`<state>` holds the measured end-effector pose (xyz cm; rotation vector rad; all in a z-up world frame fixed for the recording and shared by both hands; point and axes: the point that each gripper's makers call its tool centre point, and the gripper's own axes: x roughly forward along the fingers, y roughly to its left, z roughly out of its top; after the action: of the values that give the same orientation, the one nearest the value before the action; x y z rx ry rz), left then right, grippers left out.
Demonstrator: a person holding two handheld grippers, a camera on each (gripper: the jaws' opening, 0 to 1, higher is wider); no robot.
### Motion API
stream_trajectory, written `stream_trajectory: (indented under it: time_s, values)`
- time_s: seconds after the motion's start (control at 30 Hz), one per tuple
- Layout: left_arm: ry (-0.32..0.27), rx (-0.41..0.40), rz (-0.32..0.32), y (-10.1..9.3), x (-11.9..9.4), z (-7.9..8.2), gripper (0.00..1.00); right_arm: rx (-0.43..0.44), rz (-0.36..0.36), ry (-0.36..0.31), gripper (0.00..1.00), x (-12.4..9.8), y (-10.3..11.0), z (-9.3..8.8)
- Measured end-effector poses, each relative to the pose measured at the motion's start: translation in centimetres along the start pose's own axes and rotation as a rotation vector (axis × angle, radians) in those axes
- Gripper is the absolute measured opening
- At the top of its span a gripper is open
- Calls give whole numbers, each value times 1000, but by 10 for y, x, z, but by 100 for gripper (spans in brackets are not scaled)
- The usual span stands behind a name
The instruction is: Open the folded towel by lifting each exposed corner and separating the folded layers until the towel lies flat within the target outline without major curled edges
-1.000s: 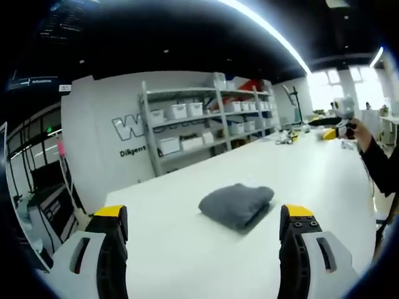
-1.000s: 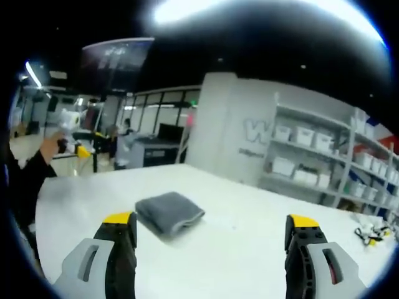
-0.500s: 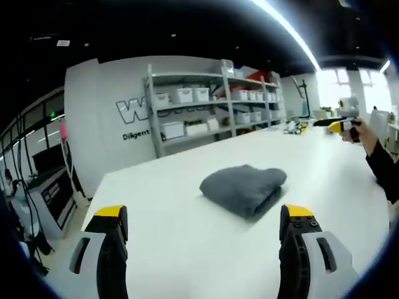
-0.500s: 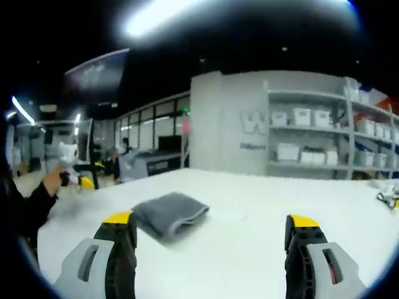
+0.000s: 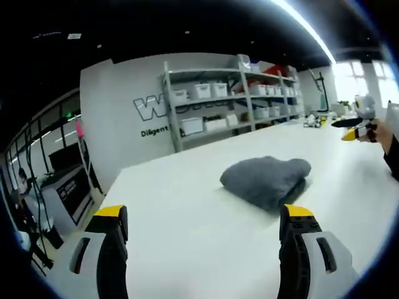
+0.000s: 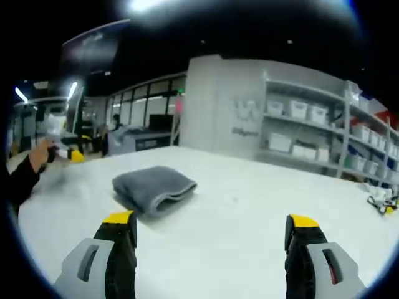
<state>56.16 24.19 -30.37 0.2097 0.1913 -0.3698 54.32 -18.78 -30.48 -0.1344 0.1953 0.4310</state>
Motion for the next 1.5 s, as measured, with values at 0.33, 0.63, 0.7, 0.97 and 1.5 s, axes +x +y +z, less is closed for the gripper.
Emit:
stream_trajectory:
  time_s: [0.33,0.63,0.7,0.97,1.5]
  values:
    - [6,76,-31,10,18,69,100,-116,41,170,86,6,4,35]
    - [-65,-36,-137,0,26,106,100,-115,51,164,94,19,3,71]
    - [-111,-41,-108,8,24,114,100,-107,55,165,95,25,5,71]
    - [-46,-61,-119,0,46,101,100,-136,75,135,92,44,11,84]
    - [-74,-49,-153,2,77,116,98,-205,38,178,89,80,-4,83]
